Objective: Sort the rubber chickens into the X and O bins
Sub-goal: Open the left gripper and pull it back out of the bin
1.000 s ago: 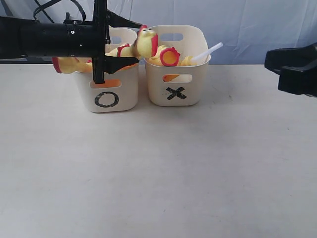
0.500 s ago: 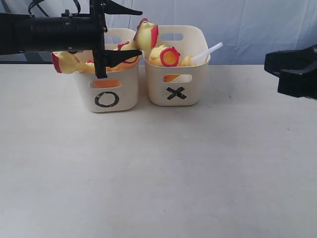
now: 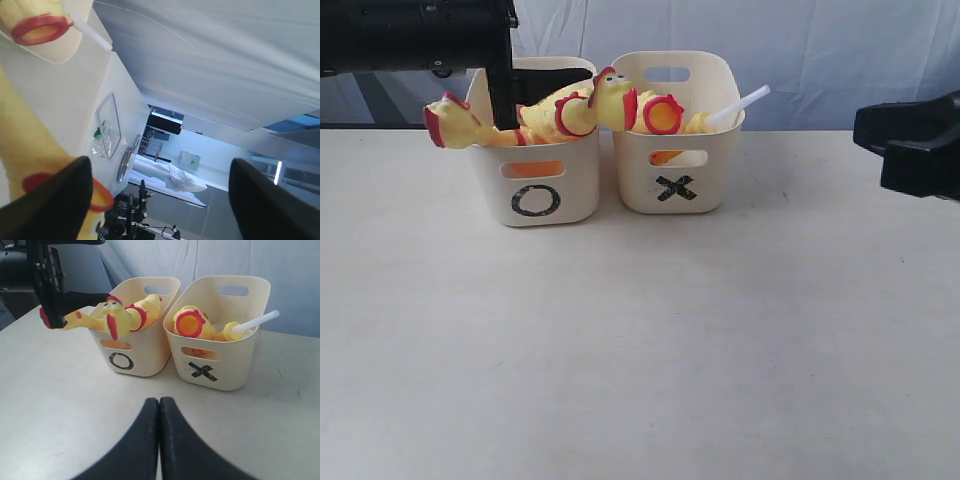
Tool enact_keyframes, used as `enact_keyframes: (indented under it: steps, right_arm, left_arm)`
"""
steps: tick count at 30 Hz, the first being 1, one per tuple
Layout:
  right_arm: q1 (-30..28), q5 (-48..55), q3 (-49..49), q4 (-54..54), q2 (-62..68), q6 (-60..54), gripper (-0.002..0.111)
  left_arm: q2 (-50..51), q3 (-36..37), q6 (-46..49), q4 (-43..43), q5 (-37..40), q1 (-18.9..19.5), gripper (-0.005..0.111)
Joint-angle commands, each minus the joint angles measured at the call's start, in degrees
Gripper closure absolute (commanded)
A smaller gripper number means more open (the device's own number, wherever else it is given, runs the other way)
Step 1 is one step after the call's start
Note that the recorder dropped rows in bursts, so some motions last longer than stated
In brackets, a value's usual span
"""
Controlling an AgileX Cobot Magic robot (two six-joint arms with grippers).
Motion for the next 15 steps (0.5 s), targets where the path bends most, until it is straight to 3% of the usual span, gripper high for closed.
enact_keyframes:
  steps: [1,9,15]
  right_arm:
    - [-0.1,-0.2,0.3,-0.4,-0.3,-0.2,0.109]
    - [-0.1,-0.2,0.3,-0.4,-0.3,-0.2,0.109]
    - [-0.1,-0.2,0.3,-0.4,-0.3,-0.2,0.109]
  left_arm:
    - [-2.2,-0.4,-3.0,6.3,-0.2,1.8,0.035]
    - [-7.3,-0.4,-4.0,15.7,-1.9,6.5,0.035]
    - [-12.9,-0.4,-3.7,28.8,-4.3,10.5,0.035]
